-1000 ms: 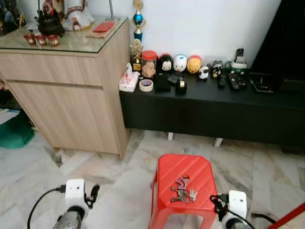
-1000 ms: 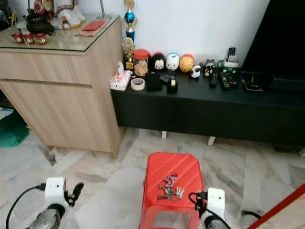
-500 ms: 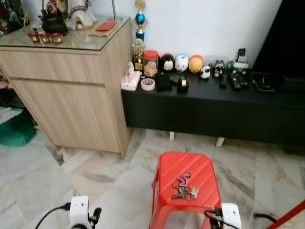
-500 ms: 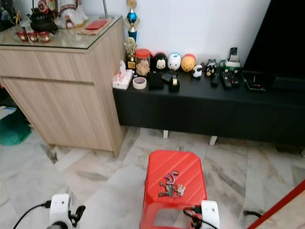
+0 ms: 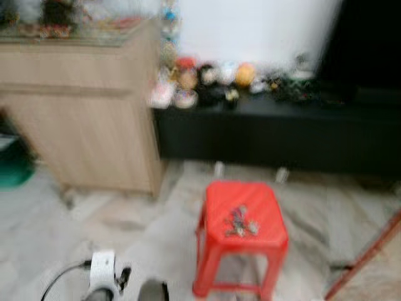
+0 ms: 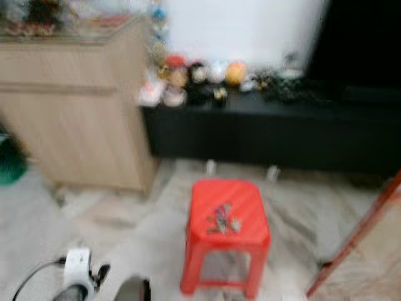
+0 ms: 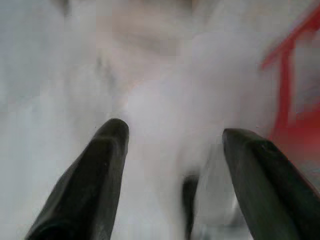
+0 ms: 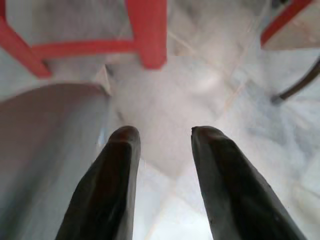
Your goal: Hang keys on a hook
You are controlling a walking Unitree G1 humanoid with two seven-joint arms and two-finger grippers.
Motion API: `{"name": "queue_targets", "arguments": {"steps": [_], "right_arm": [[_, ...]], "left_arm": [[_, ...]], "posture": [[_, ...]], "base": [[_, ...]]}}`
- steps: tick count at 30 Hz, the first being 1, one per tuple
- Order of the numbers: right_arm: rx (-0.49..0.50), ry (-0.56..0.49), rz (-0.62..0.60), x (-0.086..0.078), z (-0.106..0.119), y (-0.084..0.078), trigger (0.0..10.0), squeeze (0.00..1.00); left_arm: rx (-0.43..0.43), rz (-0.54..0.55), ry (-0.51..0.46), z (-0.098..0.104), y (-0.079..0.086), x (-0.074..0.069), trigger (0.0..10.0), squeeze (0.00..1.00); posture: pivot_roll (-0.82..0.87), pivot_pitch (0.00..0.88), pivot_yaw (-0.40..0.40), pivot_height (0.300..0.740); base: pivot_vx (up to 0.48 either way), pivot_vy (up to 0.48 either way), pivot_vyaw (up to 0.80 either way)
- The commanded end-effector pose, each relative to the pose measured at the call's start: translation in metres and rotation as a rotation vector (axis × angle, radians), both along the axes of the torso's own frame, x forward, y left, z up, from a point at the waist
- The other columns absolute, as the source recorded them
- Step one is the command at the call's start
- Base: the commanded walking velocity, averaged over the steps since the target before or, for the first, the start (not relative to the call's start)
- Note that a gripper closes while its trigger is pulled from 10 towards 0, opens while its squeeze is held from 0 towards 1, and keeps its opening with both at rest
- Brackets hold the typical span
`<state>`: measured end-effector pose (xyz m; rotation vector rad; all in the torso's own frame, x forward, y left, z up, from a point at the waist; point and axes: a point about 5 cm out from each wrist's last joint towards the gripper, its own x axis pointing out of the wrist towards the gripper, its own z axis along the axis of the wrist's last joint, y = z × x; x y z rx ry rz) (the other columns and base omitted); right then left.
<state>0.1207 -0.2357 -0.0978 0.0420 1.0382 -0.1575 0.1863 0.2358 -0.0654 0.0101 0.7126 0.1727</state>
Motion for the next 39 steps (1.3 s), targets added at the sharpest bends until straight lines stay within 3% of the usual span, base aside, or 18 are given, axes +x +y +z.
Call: {"name": "queue_targets", "arguments": {"steps": [1, 6, 9, 11, 17, 22, 25, 28, 32, 39], "right_arm": [[0.017, -0.014, 0.001, 0.002, 0.0, 0.003, 10.0, 0.0], [0.013, -0.019, -0.005, 0.0, 0.001, -0.001, 10.0, 0.0], [0.013, -0.073, -0.026, 0.007, 0.004, 0.0, 10.0, 0.0], [0.015, -0.106, -0.014, 0.017, 0.004, 0.016, 10.0, 0.0], [0.028, -0.117, 0.006, 0.033, 0.006, 0.03, 10.0, 0.0], [0.018, -0.128, 0.02, 0.042, 0.011, 0.022, 10.0, 0.0], [-0.01, -0.144, 0.028, 0.046, 0.017, 0.006, 10.0, 0.0], [-0.009, -0.158, 0.017, 0.048, 0.019, 0.001, 10.0, 0.0], [0.004, -0.155, -0.004, 0.046, 0.017, 0.002, 10.0, 0.0], [0.029, -0.152, 0.003, 0.045, 0.013, 0.021, 10.0, 0.0]], "left_arm": [[-0.014, 0.016, 0.001, 0.001, 0.003, 0.002, 10.0, 0.0], [-0.024, 0.02, 0.004, 0.0, 0.002, 0.0, 10.0, 0.0], [-0.033, 0.029, 0.006, -0.001, 0.002, -0.002, 10.0, 0.0], [-0.037, 0.03, 0.015, -0.002, 0.002, -0.002, 10.0, 0.0], [-0.041, 0.032, 0.013, -0.001, 0.002, -0.001, 10.0, 0.0], [-0.045, 0.037, 0.011, -0.001, 0.002, -0.001, 10.0, 0.0], [-0.046, 0.041, 0.013, -0.001, 0.003, -0.001, 10.0, 0.0], [-0.045, 0.041, 0.02, -0.002, 0.004, -0.002, 10.0, 0.0], [-0.043, 0.041, 0.023, -0.002, 0.004, -0.002, 10.0, 0.0], [-0.044, 0.038, 0.027, -0.002, 0.005, -0.002, 10.0, 0.0]], "posture": [[0.04, 0.0, -0.03, 0.622], [0.04, 0.0, -0.03, 0.622], [0.04, 0.0, -0.028, 0.622], [0.04, 0.0, -0.027, 0.622], [0.05, 0.0, -0.037, 0.622], [0.06, 0.0, -0.043, 0.622], [0.06, 0.0, -0.04, 0.622], [0.05, 0.0, -0.035, 0.622], [0.05, 0.0, -0.034, 0.622], [0.04, 0.0, -0.028, 0.622]], "base": [[0.0, 0.0, 0.0], [0.0, 0.0, 0.0], [0.0, 0.0, 0.0], [0.0, 0.0, 0.0], [0.0, 0.0, 0.0], [0.16, 0.0, 0.0], [0.308, 0.0, 0.0], [0.312, 0.0, 0.68], [0.316, 0.0, 0.4], [0.317, 0.0, 0.0]]}}
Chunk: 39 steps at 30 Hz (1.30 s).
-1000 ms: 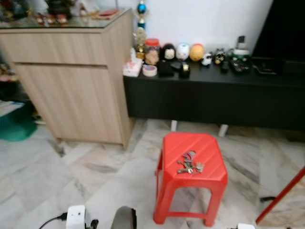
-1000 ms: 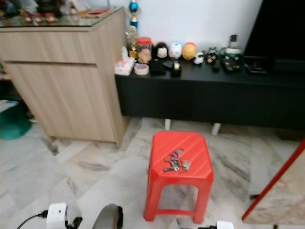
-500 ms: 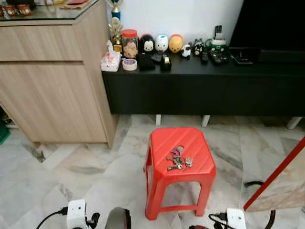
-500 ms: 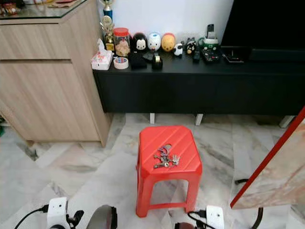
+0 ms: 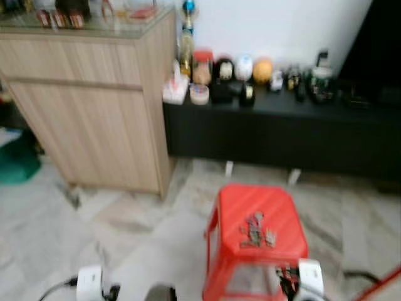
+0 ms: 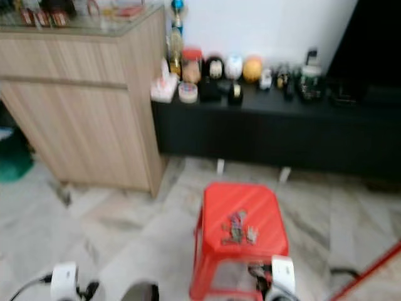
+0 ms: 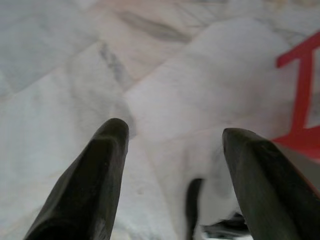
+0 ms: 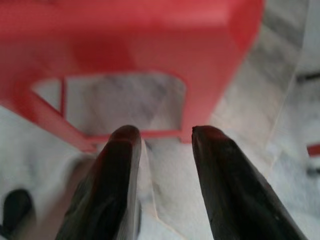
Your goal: Hang keys on a hook
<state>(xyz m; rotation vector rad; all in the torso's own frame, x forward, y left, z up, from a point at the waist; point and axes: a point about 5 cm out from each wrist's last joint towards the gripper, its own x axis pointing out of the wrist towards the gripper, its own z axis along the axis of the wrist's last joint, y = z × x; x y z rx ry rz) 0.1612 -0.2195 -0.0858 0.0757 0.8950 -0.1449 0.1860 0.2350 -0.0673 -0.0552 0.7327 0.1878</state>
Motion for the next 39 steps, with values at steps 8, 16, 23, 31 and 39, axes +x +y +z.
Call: {"name": "queue_targets", "arguments": {"steps": [8, 16, 23, 31, 39], "right_arm": [[0.002, -0.057, -0.016, 0.01, 0.008, -0.013, 10.0, 0.0], [0.031, -0.226, -0.033, 0.042, 0.025, -0.001, 10.0, 0.0], [0.041, -0.553, 0.022, 0.083, 0.066, 0.005, 10.0, 0.0], [0.032, -0.524, 0.208, 0.113, 0.077, 0.039, 10.0, 0.0], [0.041, -0.353, 0.344, 0.109, 0.063, 0.061, 10.0, 0.0]], "left_arm": [[0.011, 0.001, 0.021, -0.001, 0.004, -0.004, 10.0, 0.0], [0.006, 0.016, 0.042, -0.005, 0.008, -0.013, 10.0, 0.0], [0.004, 0.023, 0.075, -0.01, 0.007, -0.024, 10.0, 0.0], [0.004, 0.001, 0.078, -0.011, 0.003, -0.024, 10.0, 0.0], [0.01, 0.03, 0.066, -0.011, 0.006, -0.026, 10.0, 0.0]], "posture": [[0.03, 0.0, -0.031, 0.622], [0.02, 0.0, -0.04, 0.622], [0.01, 0.0, -0.042, 0.622], [0.02, 0.0, -0.061, 0.622], [0.1, 0.0, -0.1, 0.622]], "base": [[0.153, 0.0, 0.0], [0.0, 0.0, 0.0], [0.0, 0.0, 0.0], [0.0, 0.0, 0.0], [0.0, 0.0, 0.0]]}}
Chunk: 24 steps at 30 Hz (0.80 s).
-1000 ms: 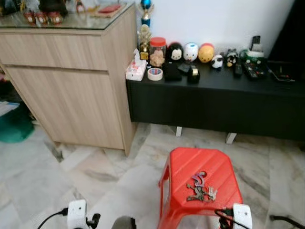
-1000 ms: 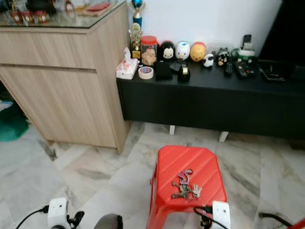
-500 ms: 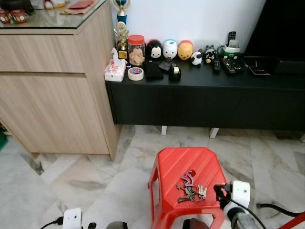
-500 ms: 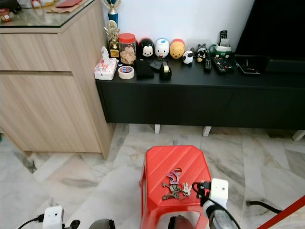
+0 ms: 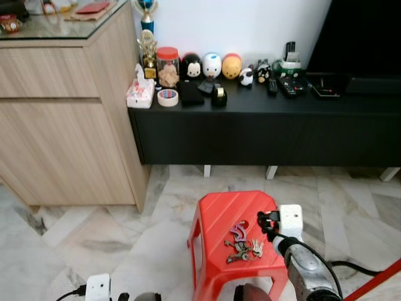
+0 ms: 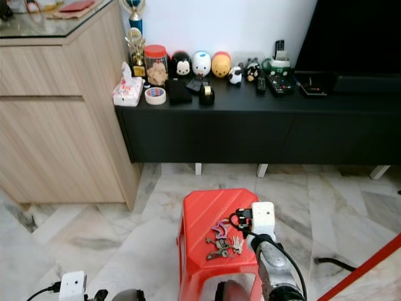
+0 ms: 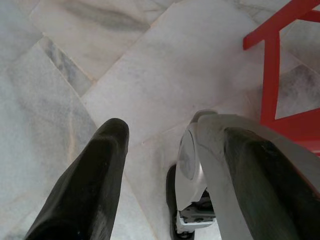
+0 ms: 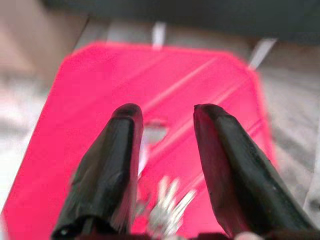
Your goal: Hang keys on a hook
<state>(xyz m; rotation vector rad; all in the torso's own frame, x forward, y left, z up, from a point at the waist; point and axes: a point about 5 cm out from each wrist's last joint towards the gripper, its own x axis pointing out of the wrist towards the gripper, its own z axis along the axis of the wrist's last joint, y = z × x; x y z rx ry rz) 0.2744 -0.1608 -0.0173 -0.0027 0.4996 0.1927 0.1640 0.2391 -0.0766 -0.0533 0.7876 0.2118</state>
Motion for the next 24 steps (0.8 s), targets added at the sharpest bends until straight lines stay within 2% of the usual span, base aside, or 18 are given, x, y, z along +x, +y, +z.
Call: {"name": "queue_targets", "arguments": {"steps": [1, 5, 8, 13, 22, 24], "right_arm": [[-0.015, 0.046, 0.014, -0.004, -0.006, 0.002, 10.0, 0.0], [-0.017, 0.115, -0.014, -0.013, -0.016, 0.005, 10.0, 0.0], [0.04, 0.174, -0.111, -0.017, -0.021, 0.006, 10.0, 0.0], [0.048, 0.181, -0.1, -0.015, -0.02, 0.012, 10.0, 0.0], [0.085, 0.18, -0.147, -0.007, -0.015, 0.009, 10.0, 0.0], [0.093, 0.171, -0.148, -0.007, -0.015, 0.009, 10.0, 0.0]], "left_arm": [[0.005, 0.009, 0.01, -0.002, 0.001, -0.004, 10.0, 0.0], [0.008, 0.025, 0.009, -0.002, 0.006, -0.009, 10.0, 0.0], [0.014, 0.013, 0.009, -0.002, 0.01, -0.013, 10.0, 0.0], [0.016, -0.01, 0.006, -0.001, 0.011, -0.015, 10.0, 0.0], [0.018, -0.017, -0.01, 0.0, 0.008, -0.011, 10.0, 0.0], [0.018, -0.017, -0.011, 0.0, 0.008, -0.011, 10.0, 0.0]], "posture": [[0.1, 0.0, -0.1, 0.622], [0.12, 0.0, -0.099, 0.622], [0.12, 0.0, -0.079, 0.622], [0.13, 0.0, -0.078, 0.622], [0.13, 0.0, -0.076, 0.622], [0.13, 0.0, -0.076, 0.609]], "base": [[0.0, 0.0, 0.0], [0.0, 0.0, 0.0], [0.0, 0.0, 0.16], [0.0, 0.0, 0.58], [0.0, 0.0, 0.0], [0.0, 0.0, 0.0]]}}
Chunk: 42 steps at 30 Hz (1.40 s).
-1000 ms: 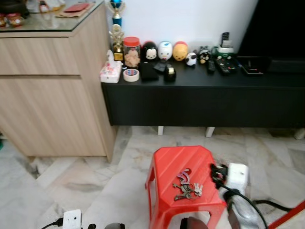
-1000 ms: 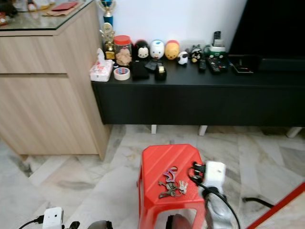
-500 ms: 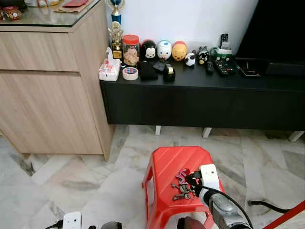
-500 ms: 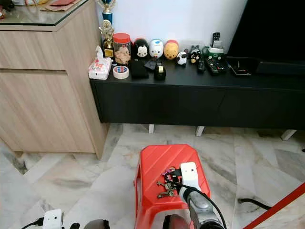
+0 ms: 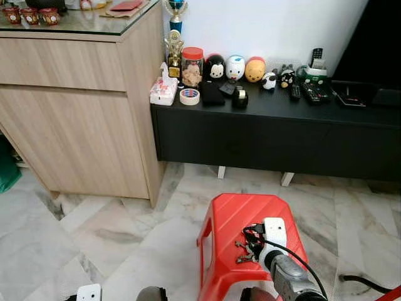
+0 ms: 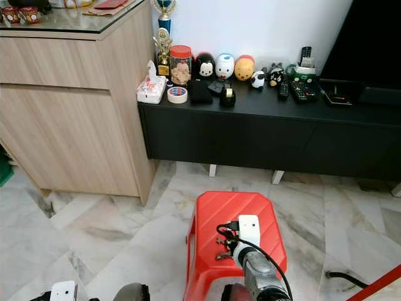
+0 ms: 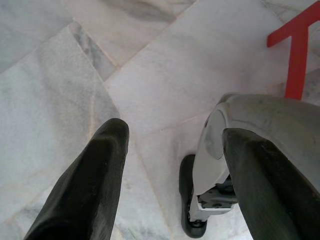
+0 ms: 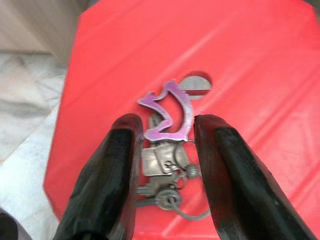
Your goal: Hang keys on a hook
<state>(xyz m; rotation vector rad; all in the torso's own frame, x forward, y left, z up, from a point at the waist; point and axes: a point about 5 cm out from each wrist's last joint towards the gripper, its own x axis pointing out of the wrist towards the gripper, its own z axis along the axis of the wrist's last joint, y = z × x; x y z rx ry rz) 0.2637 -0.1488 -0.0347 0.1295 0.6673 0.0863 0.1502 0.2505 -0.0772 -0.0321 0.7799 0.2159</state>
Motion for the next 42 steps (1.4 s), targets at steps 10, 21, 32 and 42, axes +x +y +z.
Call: {"name": "queue_targets", "arguments": {"steps": [10, 21, 32, 42], "right_arm": [[-0.01, -0.032, -0.051, 0.01, 0.008, -0.003, 10.0, 0.0], [-0.077, 0.056, -0.035, 0.002, 0.0, -0.007, 10.0, 0.0], [-0.062, 0.06, -0.018, 0.003, 0.0, -0.006, 10.0, 0.0], [-0.079, 0.046, -0.027, 0.002, 0.0, -0.01, 10.0, 0.0]], "left_arm": [[0.005, -0.02, -0.014, 0.002, -0.002, 0.006, 10.0, 0.0], [0.013, -0.029, 0.0, 0.001, 0.001, 0.001, 10.0, 0.0], [0.017, -0.035, 0.012, -0.001, 0.0, -0.003, 10.0, 0.0], [0.015, -0.041, 0.032, -0.004, -0.002, -0.009, 10.0, 0.0]], "posture": [[0.14, 0.0, -0.067, 0.605], [0.15, 0.0, -0.063, 0.605], [0.15, 0.0, -0.06, 0.601], [0.15, 0.0, -0.058, 0.584]], "base": [[0.0, 0.0, 0.0], [0.0, 0.0, 0.0], [0.0, 0.0, 0.0], [0.0, 0.0, 0.0]]}}
